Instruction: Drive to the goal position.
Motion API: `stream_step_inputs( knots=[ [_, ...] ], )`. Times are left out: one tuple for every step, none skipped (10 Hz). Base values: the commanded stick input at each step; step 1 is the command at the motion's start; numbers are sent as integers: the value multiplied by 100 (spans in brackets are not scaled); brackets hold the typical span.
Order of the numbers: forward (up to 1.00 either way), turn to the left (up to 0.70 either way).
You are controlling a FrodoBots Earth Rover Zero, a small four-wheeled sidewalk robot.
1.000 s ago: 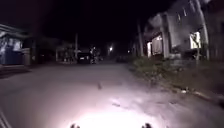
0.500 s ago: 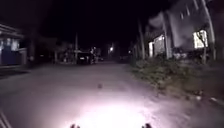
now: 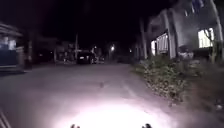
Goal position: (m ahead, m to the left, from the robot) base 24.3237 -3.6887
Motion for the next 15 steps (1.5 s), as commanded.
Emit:
stream_step_inputs(
  knots=[
    [70, 0],
    [70, 0],
    [70, 0],
    [70, 0],
    [70, 0],
    [70, 0],
    [70, 0],
    [70, 0],
    [70, 0],
    [70, 0],
    [70, 0],
    [70, 0],
    [70, 0],
    [70, 0],
    [70, 0]
  ],
)
